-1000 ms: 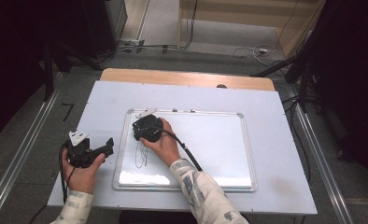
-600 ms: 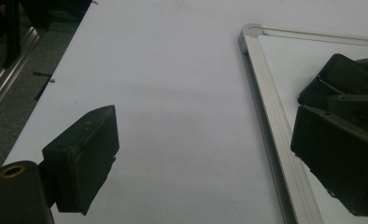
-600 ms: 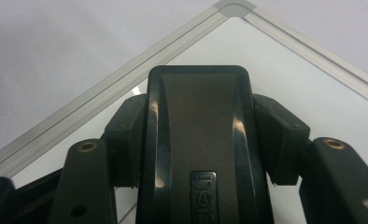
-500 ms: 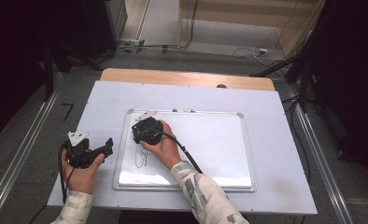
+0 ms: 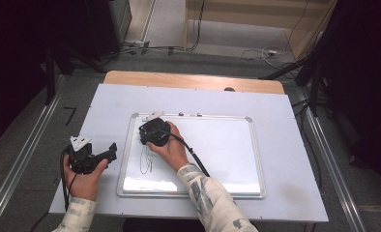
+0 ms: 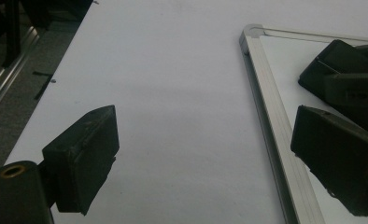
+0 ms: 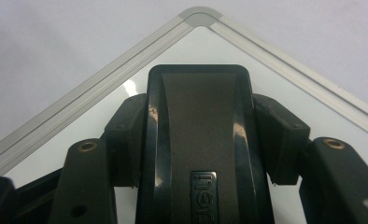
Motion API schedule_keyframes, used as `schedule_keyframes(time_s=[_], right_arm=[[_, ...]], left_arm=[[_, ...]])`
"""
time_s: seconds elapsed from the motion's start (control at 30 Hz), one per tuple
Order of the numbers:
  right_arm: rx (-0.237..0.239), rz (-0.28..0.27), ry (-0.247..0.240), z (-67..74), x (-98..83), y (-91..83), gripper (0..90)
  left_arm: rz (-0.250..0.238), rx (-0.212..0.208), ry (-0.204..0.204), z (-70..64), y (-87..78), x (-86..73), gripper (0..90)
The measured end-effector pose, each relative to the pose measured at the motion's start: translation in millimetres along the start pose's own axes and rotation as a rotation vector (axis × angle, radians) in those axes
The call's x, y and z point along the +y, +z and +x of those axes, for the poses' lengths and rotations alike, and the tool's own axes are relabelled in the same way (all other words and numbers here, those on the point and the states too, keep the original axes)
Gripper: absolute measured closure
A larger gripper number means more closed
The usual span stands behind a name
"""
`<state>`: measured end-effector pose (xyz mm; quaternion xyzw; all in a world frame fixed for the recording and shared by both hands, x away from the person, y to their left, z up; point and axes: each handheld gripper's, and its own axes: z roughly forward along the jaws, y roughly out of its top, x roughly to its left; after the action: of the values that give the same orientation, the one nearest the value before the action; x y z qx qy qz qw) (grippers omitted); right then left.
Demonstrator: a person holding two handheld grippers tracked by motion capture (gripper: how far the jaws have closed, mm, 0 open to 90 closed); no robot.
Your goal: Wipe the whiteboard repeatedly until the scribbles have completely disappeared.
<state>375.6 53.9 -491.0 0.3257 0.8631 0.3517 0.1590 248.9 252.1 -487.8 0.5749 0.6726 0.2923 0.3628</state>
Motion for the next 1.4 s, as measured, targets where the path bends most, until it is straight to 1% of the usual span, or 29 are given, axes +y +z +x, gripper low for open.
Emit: schedule_keyframes(time_s=[0.03, 0.13, 0.27, 0.43, 0.47, 0.5, 0.63, 0.8, 0.87, 0.9, 0.93, 0.97, 1.0, 1.33, 1.37, 1.4], right_arm=[[0.004, 0.0, -0.006, 1.6, -1.3, -1.2, 39.3], [0.01, -0.001, -0.004, 7.2, -5.2, -4.9, 39.4], [0.019, -0.004, -0.026, 13.1, -9.9, -9.3, 39.4], [0.028, -0.009, -0.03, 19.1, -15.8, -14.1, 39.4], [0.03, -0.012, -0.024, 20.5, -16.6, -14.9, 39.4], [0.033, -0.011, -0.032, 21.1, -17.7, -15.8, 39.4], [0.04, -0.014, -0.032, 25.9, -21.6, -19.5, 39.4], [0.044, -0.016, -0.038, 30.6, -25.9, -23.5, 39.4], [0.044, -0.015, -0.033, 33.0, -27.6, -25.3, 39.4], [0.046, -0.017, -0.04, 33.6, -28.5, -25.8, 39.4], [0.047, -0.018, -0.034, 35.0, -29.1, -26.6, 39.4], [0.045, -0.019, -0.042, 35.7, -29.9, -27.2, 39.4], [0.044, -0.018, -0.037, 37.3, -30.6, -28.0, 39.4], [0.061, -0.014, -0.041, 47.5, -38.2, -35.7, 39.4], [0.06, -0.019, -0.051, 48.1, -38.9, -36.0, 39.4], [0.062, -0.02, -0.047, 49.6, -39.8, -36.7, 39.4]], left_arm=[[-0.001, -0.001, -0.001, -0.3, 0.1, 0.0, 8.6], [-0.003, -0.002, 0.001, -1.1, 0.4, 0.0, 8.5], [0.0, 0.0, 0.004, -1.3, 0.5, -0.1, 8.5], [-0.001, 0.002, 0.002, -1.3, 0.3, -0.3, 8.6], [0.001, 0.002, 0.005, -1.4, 0.3, -0.3, 8.5], [0.002, 0.003, 0.007, -1.6, 0.4, -0.3, 8.6], [0.001, 0.004, 0.005, -2.2, 0.7, -0.5, 8.6], [0.003, 0.004, 0.006, -2.5, 0.7, -0.4, 8.5], [0.004, 0.004, 0.005, -2.6, 0.9, -0.5, 8.5], [0.004, 0.005, 0.005, -2.6, 1.0, -0.5, 8.5], [0.004, 0.005, 0.005, -2.6, 1.0, -0.5, 8.6], [0.004, 0.005, 0.005, -2.6, 0.9, -0.4, 8.6], [0.003, 0.005, 0.005, -2.6, 1.0, -0.4, 8.5], [0.003, 0.006, 0.006, -3.4, 1.5, -0.5, 8.5], [0.003, 0.006, 0.006, -3.5, 1.5, -0.5, 8.5], [0.003, 0.005, 0.006, -3.5, 1.6, -0.5, 8.5]])
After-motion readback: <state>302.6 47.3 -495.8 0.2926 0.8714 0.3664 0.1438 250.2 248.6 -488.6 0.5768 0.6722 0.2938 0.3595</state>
